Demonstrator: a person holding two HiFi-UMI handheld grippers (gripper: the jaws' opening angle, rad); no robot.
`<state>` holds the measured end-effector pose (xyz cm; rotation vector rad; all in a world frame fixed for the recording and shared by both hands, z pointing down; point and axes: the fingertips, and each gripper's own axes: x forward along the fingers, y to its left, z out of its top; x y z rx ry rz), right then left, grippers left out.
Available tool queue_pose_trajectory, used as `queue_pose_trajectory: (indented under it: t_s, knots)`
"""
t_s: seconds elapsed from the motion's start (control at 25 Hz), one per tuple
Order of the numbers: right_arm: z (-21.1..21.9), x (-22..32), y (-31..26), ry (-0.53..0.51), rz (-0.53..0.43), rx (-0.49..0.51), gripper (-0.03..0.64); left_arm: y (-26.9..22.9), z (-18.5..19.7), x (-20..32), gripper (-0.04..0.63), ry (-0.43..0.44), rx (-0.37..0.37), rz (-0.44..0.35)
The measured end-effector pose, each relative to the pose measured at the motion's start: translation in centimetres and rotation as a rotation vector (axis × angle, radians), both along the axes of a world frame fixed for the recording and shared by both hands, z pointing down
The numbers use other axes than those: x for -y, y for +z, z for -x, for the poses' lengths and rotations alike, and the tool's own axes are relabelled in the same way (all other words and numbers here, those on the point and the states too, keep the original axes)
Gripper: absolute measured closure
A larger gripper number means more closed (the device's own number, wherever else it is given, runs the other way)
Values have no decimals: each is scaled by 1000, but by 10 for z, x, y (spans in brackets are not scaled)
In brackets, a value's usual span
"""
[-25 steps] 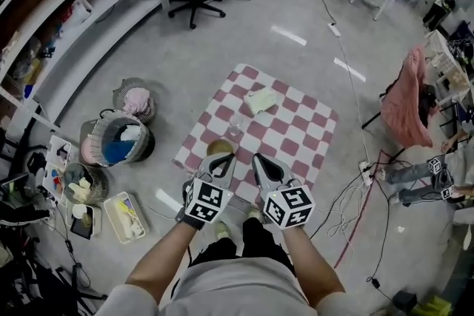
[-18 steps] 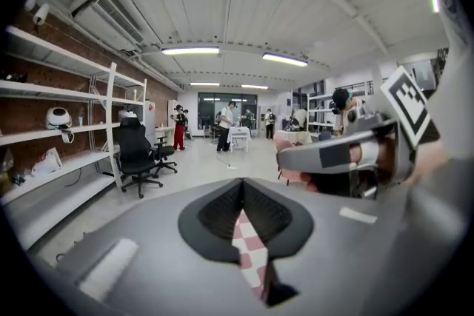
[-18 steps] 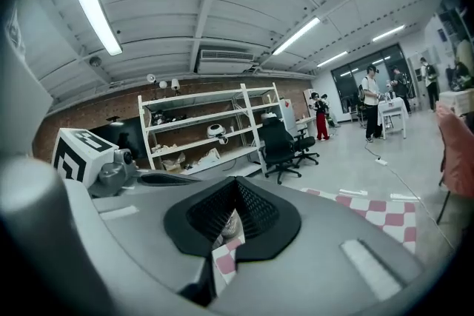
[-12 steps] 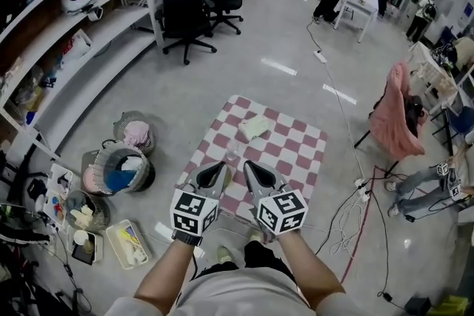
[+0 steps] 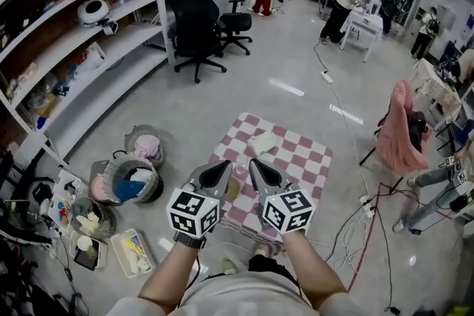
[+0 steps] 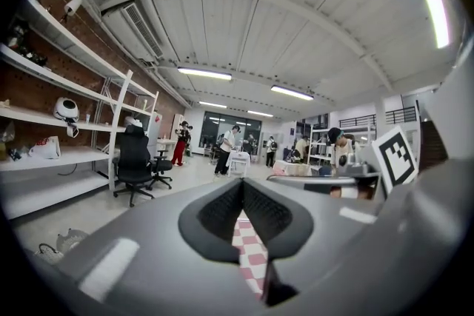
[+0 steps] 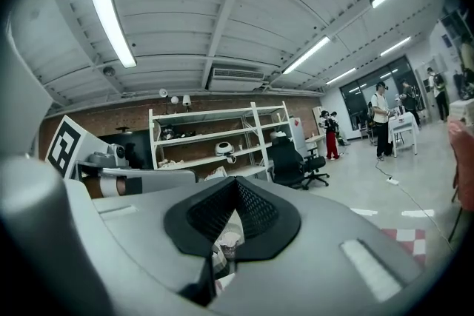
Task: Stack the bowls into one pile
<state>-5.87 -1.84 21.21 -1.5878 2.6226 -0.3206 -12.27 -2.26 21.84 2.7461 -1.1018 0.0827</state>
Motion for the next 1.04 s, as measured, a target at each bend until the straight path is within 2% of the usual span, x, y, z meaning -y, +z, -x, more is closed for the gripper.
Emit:
queue_pose_trajectory:
  t_s: [0.28,1.04]
  knots:
    - [5,0,-10,-1,-9,-4,607,-16,9,-2,589,-17,-16,-17]
    - [14,-3,-4,-18,-7,-8,607,-10,16,-4,589,-42,-31,-13]
